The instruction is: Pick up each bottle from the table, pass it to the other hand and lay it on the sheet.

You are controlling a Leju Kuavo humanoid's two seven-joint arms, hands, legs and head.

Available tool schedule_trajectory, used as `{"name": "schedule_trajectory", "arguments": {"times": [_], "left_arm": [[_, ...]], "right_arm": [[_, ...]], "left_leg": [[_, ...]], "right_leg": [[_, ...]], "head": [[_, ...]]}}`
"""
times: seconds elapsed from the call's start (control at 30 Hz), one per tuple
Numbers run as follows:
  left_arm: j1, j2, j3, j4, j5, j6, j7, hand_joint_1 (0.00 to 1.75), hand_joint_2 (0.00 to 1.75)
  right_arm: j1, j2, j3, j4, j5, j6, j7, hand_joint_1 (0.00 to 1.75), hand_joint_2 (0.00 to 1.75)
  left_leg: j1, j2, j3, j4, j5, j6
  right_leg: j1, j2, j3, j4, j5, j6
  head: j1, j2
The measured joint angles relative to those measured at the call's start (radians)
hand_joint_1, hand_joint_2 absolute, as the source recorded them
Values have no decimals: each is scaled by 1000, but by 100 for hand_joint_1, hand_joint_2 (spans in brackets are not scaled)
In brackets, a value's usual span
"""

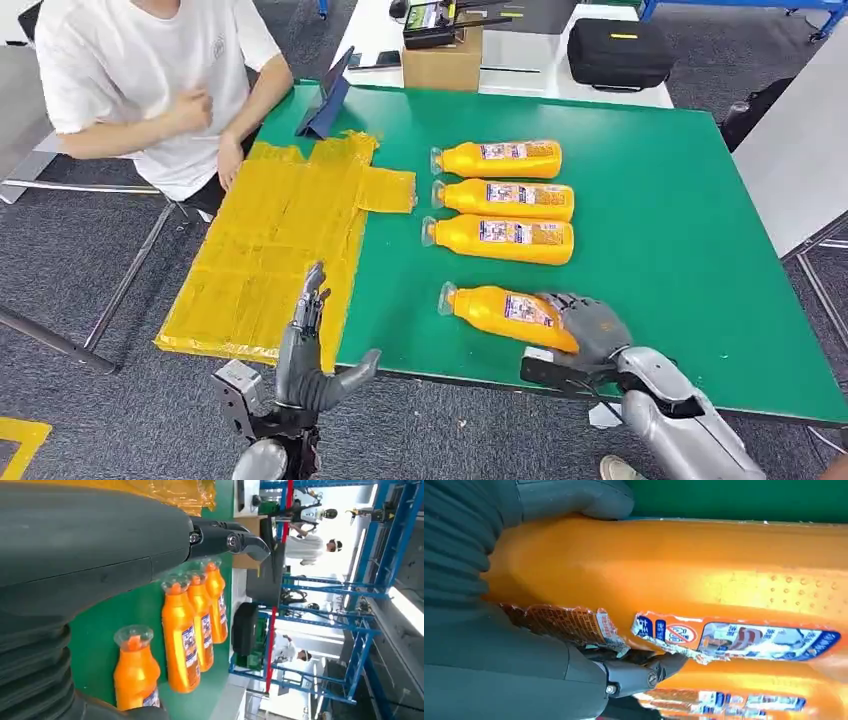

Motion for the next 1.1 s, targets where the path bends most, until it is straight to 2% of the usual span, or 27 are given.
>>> {"name": "schedule_trajectory", "arguments": {"times": [0.27,0.47,0.67,0.8,1.1], "left_arm": [[6,0,10,-24,1,-5,4,0,175],[6,0,6,-30,-4,-9,26,0,175],[-2,2,-31,-10,-51,-14,72,0,175],[-18,6,-87,45,22,-104,90,0,175],[-44,22,-156,103,74,-136,90,0,175]], "right_arm": [[154,74,-173,-149,-115,-17,-118,175,175],[241,213,-289,-318,-294,-56,-194,175,175],[256,339,-319,-459,-407,-74,-238,175,175],[258,405,-316,-512,-415,-93,-291,175,175],[258,460,-275,-527,-377,-114,-311,175,175]], "left_leg": [[0,1,0,0,0,0],[1,2,-1,-1,0,-1],[0,1,-1,-1,0,-1],[0,2,-2,-1,0,-1],[0,1,-2,-1,0,-1]], "right_leg": [[0,0,0,0,0,0],[0,1,-2,1,0,0],[0,1,-3,1,0,0],[0,1,-3,1,0,0],[0,1,-3,1,0,0]], "head": [[0,0],[0,0],[0,0],[0,0],[0,0]]}}
